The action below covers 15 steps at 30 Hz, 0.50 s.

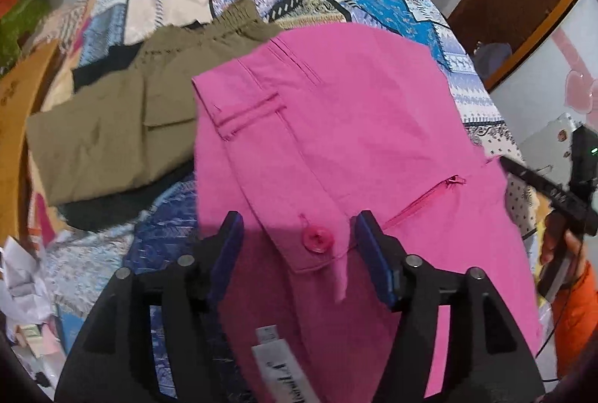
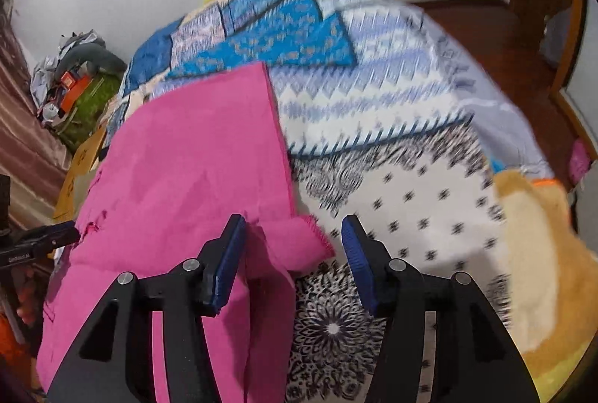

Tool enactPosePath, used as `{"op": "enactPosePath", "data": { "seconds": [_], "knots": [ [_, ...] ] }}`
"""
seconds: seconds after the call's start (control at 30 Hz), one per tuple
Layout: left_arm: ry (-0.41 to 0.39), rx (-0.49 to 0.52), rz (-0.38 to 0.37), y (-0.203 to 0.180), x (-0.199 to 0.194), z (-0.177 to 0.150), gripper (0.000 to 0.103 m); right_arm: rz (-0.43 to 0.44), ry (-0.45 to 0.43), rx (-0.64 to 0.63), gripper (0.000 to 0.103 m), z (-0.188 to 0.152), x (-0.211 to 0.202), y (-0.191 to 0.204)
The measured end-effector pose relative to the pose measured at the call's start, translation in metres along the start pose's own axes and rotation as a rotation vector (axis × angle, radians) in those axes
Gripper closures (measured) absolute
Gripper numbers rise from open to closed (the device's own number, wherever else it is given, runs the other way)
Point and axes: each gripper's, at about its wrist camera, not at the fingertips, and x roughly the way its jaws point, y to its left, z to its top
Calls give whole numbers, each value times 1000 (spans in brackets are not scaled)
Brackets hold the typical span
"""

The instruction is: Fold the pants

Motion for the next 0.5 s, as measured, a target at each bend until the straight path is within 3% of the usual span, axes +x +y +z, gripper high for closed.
{"op": "enactPosePath", "data": {
  "seconds": [0.07,0.1,0.2,0.27,0.5],
  "knots": [
    [17,-7,-29,0,4,0,42,21,38,4,56,-6,7,0],
    [19,-3,-39,-1,5,0,50,29,51,-1,60,-8,9,1],
    [12,18,-33,-7,4,1,60,50,51,-39,74,-13,10,7],
    [-4,47,-7,-12,1,0,64,34,46,-80,93,-12,11,12],
    [-62,116,91,-21,-4,-5,67,-59,17,-234,97,-19,13,26]
  ]
}}
